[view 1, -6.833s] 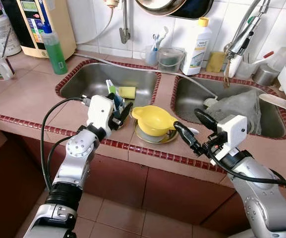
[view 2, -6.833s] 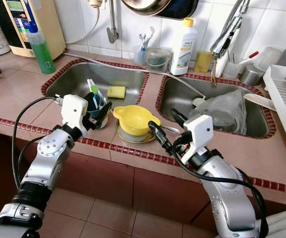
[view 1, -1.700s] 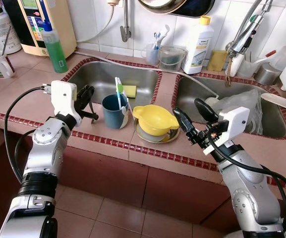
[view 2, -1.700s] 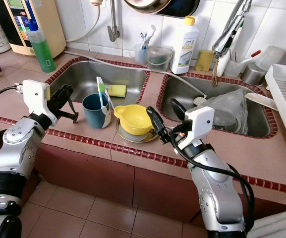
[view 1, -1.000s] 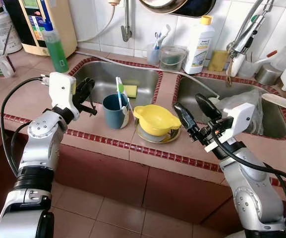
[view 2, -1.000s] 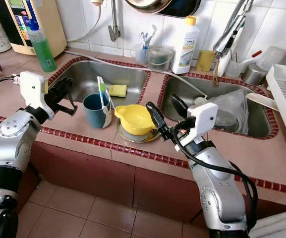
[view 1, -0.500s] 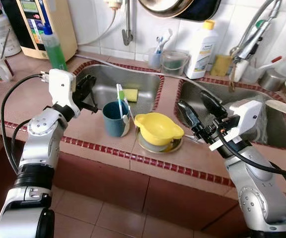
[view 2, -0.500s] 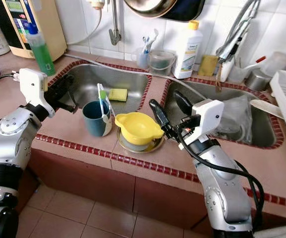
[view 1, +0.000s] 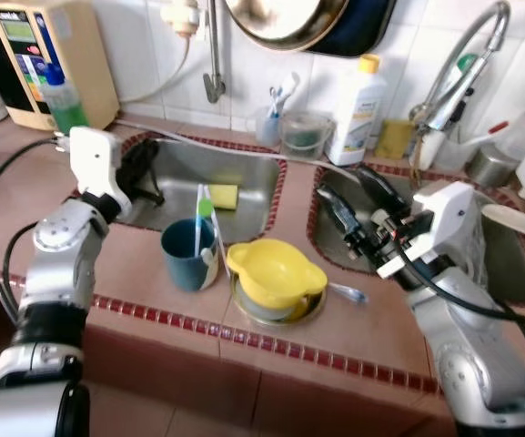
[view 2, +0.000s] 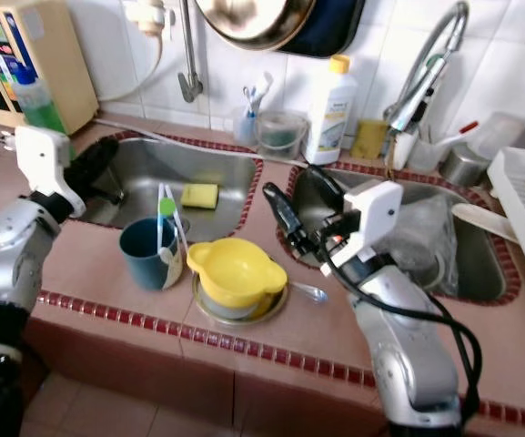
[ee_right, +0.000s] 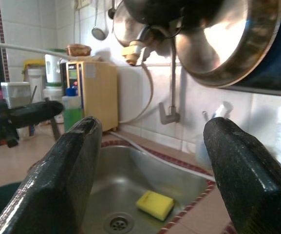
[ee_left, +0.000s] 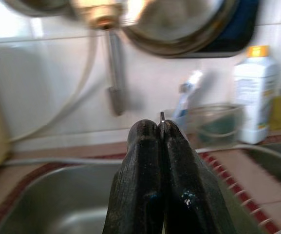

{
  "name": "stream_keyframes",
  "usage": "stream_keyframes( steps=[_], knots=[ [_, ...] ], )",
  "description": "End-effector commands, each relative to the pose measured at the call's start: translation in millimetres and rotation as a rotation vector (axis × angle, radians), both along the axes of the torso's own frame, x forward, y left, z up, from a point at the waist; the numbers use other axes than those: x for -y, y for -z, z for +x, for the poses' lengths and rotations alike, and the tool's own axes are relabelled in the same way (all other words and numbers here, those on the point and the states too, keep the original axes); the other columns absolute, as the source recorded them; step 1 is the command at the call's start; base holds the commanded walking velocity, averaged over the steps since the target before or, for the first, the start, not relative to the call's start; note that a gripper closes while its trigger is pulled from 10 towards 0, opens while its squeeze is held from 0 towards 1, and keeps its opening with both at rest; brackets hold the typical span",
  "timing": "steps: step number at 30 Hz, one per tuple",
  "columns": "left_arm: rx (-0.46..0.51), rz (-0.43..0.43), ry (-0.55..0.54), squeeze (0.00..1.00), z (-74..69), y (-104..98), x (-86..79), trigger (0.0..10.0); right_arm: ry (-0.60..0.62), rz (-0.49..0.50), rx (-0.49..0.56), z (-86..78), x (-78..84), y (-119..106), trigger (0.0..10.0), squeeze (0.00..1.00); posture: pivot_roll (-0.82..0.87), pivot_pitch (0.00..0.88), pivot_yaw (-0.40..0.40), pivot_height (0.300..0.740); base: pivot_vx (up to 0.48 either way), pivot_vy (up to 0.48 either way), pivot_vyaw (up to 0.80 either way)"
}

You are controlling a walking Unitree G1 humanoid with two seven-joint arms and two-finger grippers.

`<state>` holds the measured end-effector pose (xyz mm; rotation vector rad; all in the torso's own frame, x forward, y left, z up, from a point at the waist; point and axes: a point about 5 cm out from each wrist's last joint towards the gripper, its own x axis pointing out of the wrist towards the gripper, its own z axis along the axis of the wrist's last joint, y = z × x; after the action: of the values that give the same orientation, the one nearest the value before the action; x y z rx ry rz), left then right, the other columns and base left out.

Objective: Kitchen organization

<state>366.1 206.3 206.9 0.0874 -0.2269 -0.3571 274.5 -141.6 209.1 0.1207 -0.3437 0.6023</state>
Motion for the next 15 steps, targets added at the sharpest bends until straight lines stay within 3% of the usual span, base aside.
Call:
stream_keyframes(
  steps=[1,8,15],
  knots=[
    [0.025,0.011,0.014,0.0,2.0,-5,8.1,10.0,0.023,-0.007,0.003,-0.1,6.7,-2,10.0,0.0,-0.03,0.007,-0.01,0.74,0.0,0.0,0.0],
    [0.02,0.033,0.029,0.0,2.8,-2,13.3,10.0,0.021,-0.002,-0.015,-1.7,7.2,-1,10.0,0.0,-0.04,0.009,-0.007,0.74,0.0,0.0,0.0],
    [0.005,0.065,0.062,0.0,10.8,-1,25.0,10.0,0.052,-0.034,-0.096,-7.8,12.3,10,10.0,0.0,-0.06,0.01,0.001,0.74,0.0,0.0,0.0]
  ],
)
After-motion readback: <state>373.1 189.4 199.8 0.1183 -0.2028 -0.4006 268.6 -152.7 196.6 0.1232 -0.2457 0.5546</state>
